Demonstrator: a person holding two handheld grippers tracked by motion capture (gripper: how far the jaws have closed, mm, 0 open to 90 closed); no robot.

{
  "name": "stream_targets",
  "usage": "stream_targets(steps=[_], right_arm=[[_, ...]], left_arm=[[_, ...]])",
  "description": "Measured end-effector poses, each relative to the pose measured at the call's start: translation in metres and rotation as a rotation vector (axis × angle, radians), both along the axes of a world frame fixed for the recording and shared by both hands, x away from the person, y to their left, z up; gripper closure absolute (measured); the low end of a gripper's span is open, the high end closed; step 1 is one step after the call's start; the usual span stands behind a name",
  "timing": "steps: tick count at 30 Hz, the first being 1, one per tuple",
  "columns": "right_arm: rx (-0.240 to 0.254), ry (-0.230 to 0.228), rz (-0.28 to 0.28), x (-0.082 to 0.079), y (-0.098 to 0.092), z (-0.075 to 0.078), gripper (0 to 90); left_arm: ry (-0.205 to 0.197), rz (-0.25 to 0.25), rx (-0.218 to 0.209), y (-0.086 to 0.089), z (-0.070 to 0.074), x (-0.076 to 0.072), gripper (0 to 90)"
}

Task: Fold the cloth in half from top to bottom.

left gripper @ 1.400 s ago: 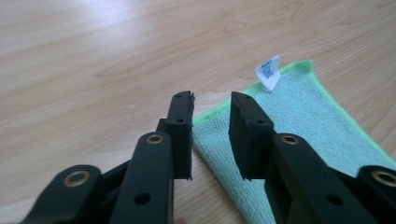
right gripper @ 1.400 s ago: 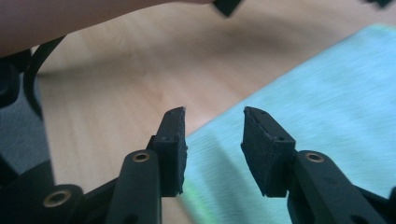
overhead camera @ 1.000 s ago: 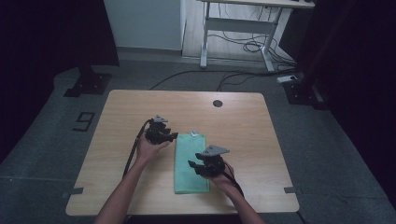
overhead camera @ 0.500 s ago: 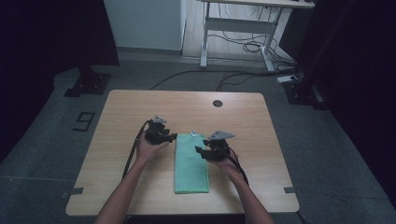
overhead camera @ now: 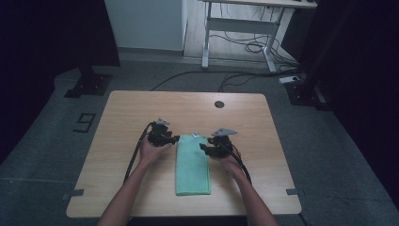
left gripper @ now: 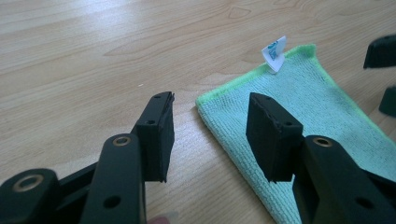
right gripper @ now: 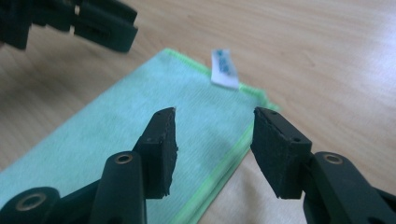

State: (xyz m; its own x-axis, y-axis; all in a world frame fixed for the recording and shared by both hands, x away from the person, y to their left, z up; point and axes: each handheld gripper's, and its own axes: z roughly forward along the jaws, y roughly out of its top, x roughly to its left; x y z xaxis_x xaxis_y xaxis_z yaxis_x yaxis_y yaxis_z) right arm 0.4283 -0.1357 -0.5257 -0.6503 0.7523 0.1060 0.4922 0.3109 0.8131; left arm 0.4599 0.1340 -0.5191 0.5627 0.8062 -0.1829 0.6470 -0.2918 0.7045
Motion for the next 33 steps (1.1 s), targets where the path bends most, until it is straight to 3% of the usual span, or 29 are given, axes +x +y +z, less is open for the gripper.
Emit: stream_targets(steps=[12, 22, 30, 33], right_arm=[[-0.019, 0.011, -0.023, 0.027, -0.002, 0.003, 52.8], [-0.007, 0.036, -0.049, 0.046, 0.003, -0.011, 53.6], [-0.042, 0.047, -0.045, 0.051, 0.01, -0.017, 56.5], [-0.078, 0.041, -0.04, 0.052, 0.013, -0.021, 58.5]], left_arm=[[0.001, -0.007, 0.004, -0.009, -0.004, 0.007, 53.5], [0.03, 0.007, 0.028, -0.014, -0.014, 0.015, 54.6], [0.043, 0.009, 0.026, -0.015, -0.019, 0.018, 55.6], [0.036, 0.006, 0.031, -0.016, -0.02, 0.018, 57.1]])
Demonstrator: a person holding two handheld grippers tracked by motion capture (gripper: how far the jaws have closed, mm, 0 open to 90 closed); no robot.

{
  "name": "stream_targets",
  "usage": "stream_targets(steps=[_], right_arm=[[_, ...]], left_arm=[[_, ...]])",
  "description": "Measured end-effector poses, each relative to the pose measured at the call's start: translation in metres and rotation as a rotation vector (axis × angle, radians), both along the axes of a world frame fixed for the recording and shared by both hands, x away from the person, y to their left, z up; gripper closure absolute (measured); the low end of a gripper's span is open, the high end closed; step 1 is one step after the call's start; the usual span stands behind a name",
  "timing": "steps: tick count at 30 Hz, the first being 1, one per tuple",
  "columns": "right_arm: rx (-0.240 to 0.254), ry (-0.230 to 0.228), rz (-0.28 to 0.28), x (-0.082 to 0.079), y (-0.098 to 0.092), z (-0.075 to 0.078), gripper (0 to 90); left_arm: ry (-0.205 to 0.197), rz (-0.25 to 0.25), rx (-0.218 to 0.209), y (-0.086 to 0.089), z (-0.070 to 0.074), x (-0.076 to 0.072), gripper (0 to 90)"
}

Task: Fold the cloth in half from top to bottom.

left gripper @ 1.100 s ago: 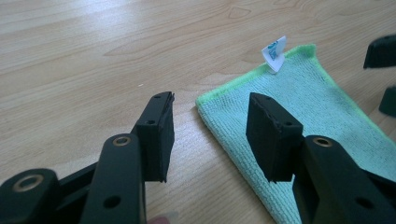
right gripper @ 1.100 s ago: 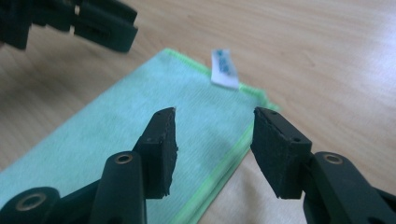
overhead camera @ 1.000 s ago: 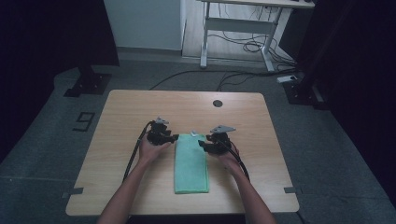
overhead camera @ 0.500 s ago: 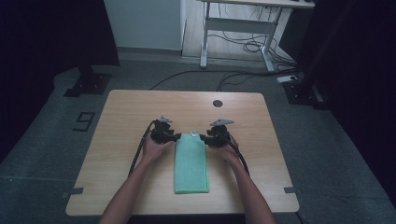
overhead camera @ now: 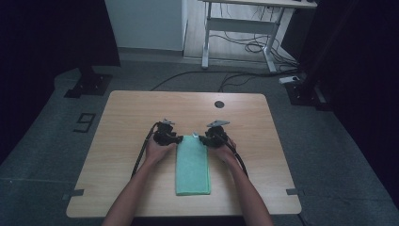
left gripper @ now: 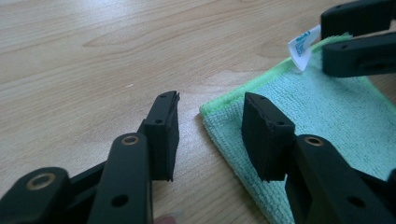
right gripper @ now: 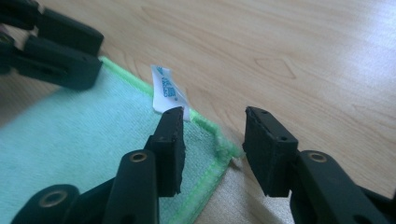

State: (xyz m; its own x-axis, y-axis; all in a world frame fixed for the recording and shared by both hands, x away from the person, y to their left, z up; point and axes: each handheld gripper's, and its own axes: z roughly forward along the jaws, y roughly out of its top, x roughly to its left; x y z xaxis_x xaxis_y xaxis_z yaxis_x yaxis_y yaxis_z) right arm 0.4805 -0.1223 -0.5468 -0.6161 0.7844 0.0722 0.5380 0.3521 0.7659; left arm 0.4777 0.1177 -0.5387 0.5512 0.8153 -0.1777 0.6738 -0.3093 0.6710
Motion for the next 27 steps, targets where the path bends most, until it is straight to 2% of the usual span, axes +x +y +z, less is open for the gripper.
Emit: stream_targets(steps=[5, 9, 11, 14, 17, 20, 23, 27], right_arm=[[0.017, 0.008, -0.001, 0.003, -0.001, -0.003, 61.4], [0.038, 0.012, 0.019, 0.004, -0.001, -0.005, 73.6], [0.038, 0.019, 0.026, 0.003, -0.001, -0.004, 79.1], [0.043, 0.032, 0.026, 0.002, -0.001, -0.004, 84.1], [0.059, 0.046, 0.025, 0.001, -0.004, -0.003, 86.1], [0.048, 0.037, 0.038, -0.001, -0.004, -0.002, 86.8], [0.059, 0.037, 0.043, -0.002, -0.006, 0.002, 87.0], [0.079, 0.012, 0.055, -0.006, -0.01, 0.011, 87.0]], left_arm=[[-0.009, -0.002, 0.002, -0.002, -0.001, 0.0, 60.9], [-0.013, -0.011, -0.001, -0.006, -0.002, -0.001, 70.9], [-0.018, -0.014, 0.017, -0.009, -0.001, -0.002, 75.0], [0.004, -0.014, 0.009, -0.008, -0.001, -0.004, 80.5], [0.002, -0.021, -0.001, -0.007, -0.001, -0.006, 85.2], [-0.01, -0.028, 0.006, -0.008, 0.001, -0.008, 86.9], [-0.019, -0.035, -0.007, -0.008, 0.004, -0.009, 87.4], [-0.04, -0.05, -0.023, -0.006, 0.013, -0.012, 87.5]])
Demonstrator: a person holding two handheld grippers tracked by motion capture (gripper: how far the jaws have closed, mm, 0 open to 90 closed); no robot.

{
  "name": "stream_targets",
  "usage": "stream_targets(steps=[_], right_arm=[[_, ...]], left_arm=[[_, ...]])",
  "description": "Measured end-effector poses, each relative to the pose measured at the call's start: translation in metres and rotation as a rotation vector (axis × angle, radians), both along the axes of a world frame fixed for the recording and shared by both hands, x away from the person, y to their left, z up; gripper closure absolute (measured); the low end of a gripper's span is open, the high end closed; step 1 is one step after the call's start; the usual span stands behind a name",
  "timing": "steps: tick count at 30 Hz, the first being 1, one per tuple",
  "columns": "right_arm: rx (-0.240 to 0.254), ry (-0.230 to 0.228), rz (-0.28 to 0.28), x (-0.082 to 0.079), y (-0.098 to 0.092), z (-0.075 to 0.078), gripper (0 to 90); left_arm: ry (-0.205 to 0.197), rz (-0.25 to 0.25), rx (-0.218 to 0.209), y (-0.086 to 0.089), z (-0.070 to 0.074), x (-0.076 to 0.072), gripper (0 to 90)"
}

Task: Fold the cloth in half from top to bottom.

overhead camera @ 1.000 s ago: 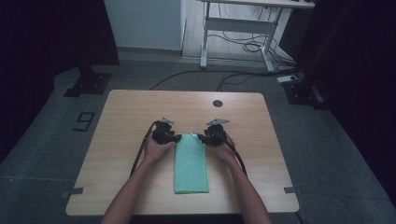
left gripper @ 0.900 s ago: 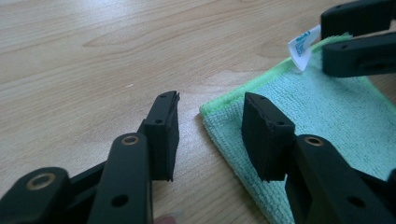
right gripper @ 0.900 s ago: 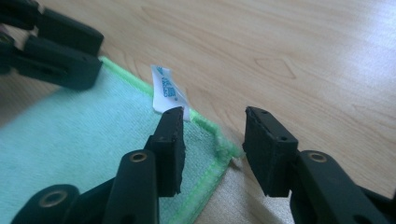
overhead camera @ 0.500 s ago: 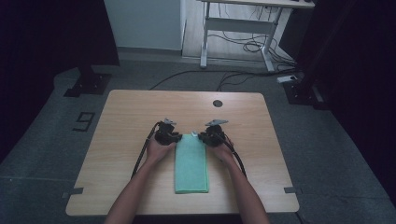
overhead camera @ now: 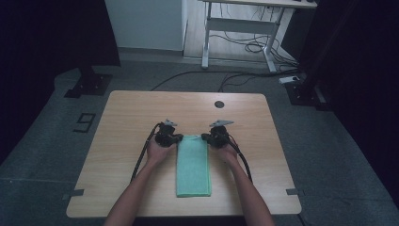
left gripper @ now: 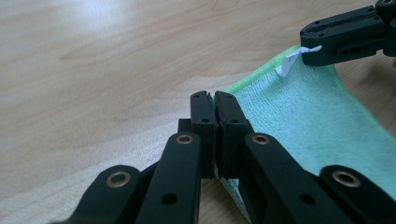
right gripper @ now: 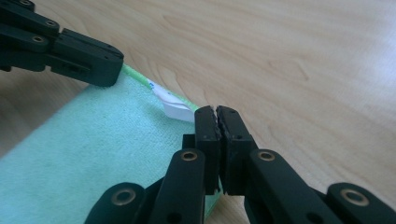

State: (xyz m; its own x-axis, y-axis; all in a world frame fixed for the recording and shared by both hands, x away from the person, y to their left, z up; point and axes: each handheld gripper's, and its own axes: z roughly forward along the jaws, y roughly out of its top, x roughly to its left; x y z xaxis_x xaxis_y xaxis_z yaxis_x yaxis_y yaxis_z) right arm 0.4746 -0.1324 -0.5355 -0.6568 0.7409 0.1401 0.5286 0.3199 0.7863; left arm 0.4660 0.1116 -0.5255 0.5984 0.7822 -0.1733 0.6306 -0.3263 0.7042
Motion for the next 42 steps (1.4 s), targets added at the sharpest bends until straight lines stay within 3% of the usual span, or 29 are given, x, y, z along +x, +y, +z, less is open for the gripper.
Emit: stream_targets(steps=[6, 12, 17, 25, 28, 37, 42], right_arm=[[0.01, -0.05, 0.002, -0.006, -0.005, 0.019, 87.0], [0.028, -0.046, -0.009, -0.008, -0.011, 0.023, 87.0], [0.047, -0.075, 0.001, -0.011, -0.013, 0.032, 87.0], [0.064, -0.126, -0.018, -0.01, -0.017, 0.053, 87.0], [0.063, -0.135, -0.02, -0.012, -0.02, 0.056, 86.9], [0.077, -0.126, -0.026, -0.016, -0.026, 0.048, 86.7], [0.09, -0.137, -0.017, -0.021, -0.027, 0.049, 86.7]], left_arm=[[-0.039, -0.013, -0.017, -0.002, 0.017, -0.003, 87.6], [-0.049, -0.028, -0.016, -0.005, 0.023, -0.005, 87.6], [-0.057, -0.028, -0.024, -0.004, 0.029, -0.005, 87.7], [-0.109, -0.026, -0.033, -0.009, 0.056, -0.003, 87.8], [-0.11, -0.035, -0.026, -0.011, 0.055, -0.004, 87.8], [-0.104, -0.048, -0.041, -0.014, 0.049, -0.007, 87.6], [-0.127, -0.06, -0.042, -0.012, 0.052, -0.013, 87.6]])
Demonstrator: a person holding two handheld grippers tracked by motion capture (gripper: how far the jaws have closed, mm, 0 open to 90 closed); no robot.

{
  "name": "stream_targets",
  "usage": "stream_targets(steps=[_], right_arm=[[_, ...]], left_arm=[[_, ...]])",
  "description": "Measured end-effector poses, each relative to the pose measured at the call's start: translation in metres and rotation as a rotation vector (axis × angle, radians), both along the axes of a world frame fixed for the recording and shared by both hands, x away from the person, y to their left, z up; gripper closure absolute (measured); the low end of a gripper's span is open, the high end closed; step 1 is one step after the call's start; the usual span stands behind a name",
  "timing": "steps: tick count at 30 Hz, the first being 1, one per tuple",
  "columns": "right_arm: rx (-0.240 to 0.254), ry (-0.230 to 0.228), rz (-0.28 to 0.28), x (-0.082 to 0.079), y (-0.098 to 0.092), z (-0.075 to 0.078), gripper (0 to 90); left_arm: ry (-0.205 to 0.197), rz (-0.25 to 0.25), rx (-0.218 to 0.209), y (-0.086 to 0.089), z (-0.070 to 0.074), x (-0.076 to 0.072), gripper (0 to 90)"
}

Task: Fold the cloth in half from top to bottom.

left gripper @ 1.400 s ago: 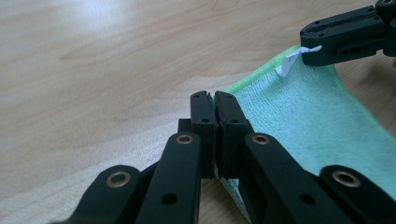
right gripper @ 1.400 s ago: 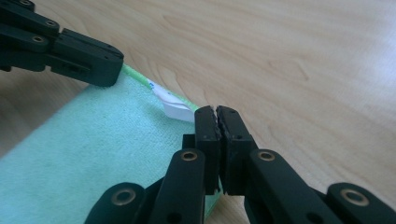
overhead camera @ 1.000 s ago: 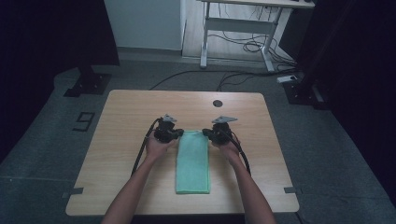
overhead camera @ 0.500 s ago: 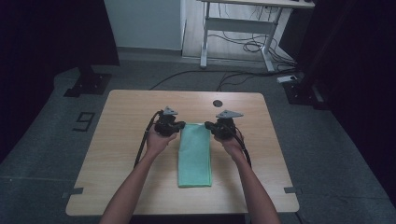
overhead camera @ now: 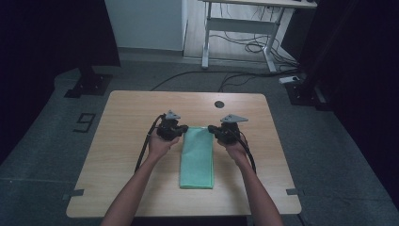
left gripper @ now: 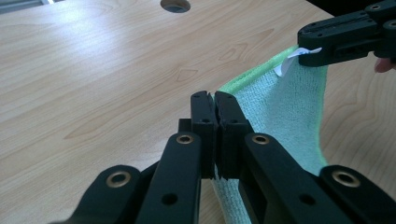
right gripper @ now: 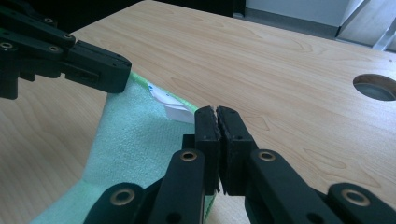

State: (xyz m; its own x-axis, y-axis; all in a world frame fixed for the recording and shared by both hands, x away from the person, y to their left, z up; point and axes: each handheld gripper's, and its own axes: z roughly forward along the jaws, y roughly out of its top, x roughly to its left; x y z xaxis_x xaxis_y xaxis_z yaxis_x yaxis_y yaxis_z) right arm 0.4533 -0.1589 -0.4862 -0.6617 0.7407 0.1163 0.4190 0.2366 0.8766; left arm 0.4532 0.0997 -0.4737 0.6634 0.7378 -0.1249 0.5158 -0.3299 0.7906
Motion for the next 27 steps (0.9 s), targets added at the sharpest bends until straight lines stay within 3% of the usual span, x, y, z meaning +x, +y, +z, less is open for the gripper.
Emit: stream_targets(steps=[17, 27], right_arm=[[0.01, -0.03, 0.066, -0.028, -0.003, -0.002, 86.6], [0.013, -0.023, 0.092, -0.039, -0.004, -0.01, 86.6]], left_arm=[[-0.069, -0.073, 0.01, 0.008, 0.001, -0.028, 87.2], [-0.068, -0.088, 0.015, 0.01, -0.003, -0.035, 87.0]])
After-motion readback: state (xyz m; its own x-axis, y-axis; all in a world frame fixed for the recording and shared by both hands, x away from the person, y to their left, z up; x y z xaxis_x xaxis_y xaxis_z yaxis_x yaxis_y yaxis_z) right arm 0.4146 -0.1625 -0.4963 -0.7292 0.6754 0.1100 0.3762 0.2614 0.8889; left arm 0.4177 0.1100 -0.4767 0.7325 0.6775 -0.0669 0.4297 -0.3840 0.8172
